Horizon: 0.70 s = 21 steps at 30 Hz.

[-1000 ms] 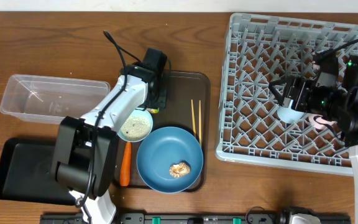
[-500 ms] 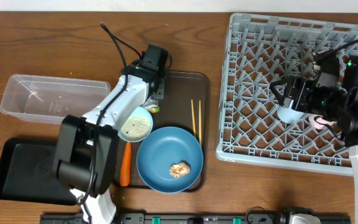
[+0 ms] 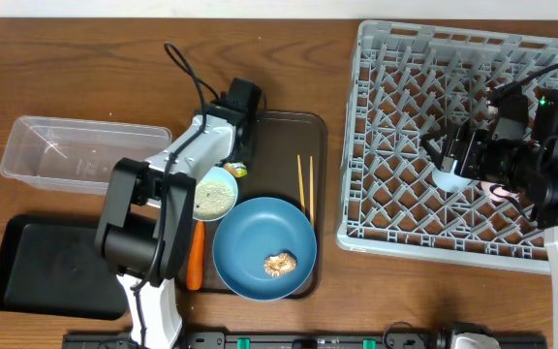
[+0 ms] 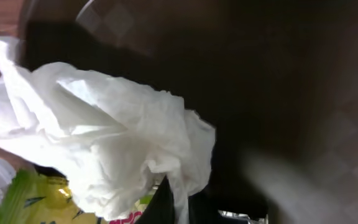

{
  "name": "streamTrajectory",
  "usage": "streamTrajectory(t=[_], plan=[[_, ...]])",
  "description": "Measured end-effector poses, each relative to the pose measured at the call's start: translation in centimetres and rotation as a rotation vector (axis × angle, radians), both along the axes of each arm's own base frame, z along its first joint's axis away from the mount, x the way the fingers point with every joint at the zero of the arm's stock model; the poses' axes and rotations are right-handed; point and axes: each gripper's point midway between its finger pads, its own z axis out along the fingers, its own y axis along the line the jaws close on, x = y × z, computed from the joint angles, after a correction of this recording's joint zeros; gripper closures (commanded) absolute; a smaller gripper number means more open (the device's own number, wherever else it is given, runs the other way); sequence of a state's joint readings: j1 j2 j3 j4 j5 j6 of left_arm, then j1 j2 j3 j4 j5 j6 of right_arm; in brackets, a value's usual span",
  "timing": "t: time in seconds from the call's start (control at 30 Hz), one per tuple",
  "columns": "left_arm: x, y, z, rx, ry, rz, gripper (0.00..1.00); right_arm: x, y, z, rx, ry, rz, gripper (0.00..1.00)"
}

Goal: Sort waste into correct bins and load items into the dishwasher rack
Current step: 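Grasp the white tissue on the tray with the left gripper, then drop the tissue into the clear plastic bin with the left gripper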

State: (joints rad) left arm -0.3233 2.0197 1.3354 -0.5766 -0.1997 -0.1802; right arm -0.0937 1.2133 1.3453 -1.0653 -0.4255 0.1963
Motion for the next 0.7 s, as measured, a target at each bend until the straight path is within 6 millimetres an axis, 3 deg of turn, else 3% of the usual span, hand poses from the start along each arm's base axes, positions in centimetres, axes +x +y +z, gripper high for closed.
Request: streamTrajectory(t=[0.13, 0.33, 0.43, 0.53, 0.7], plan=[[0.4, -0.1, 2.0, -0.014, -0.046, 0.0, 0.94, 0.0, 0.0, 0.0, 0.0, 0.0, 0.0, 0.24], [1.5, -0.5, 10.0, -0.075, -0.231, 0.001, 0.94, 0.0, -0.1, 0.0, -0.008, -0.001, -0.002, 0.25], [1.3, -0.3, 12.9, -0.091, -0.287, 0.002, 0.94, 0.1, -0.1, 0.0, -0.008, -0.003, -0.002, 0.25], [0.1, 0.8, 13.9, -0.052, -0.277, 0.022, 0.94, 0.1, -0.1, 0.0, -0.008, -0.003, -0.002, 0.24], [-2.0, 5.7, 15.0, 0.037, -0.244, 0.163, 0.94, 0.1, -0.1, 0.0, -0.009, -0.002, -0.002, 0.24]])
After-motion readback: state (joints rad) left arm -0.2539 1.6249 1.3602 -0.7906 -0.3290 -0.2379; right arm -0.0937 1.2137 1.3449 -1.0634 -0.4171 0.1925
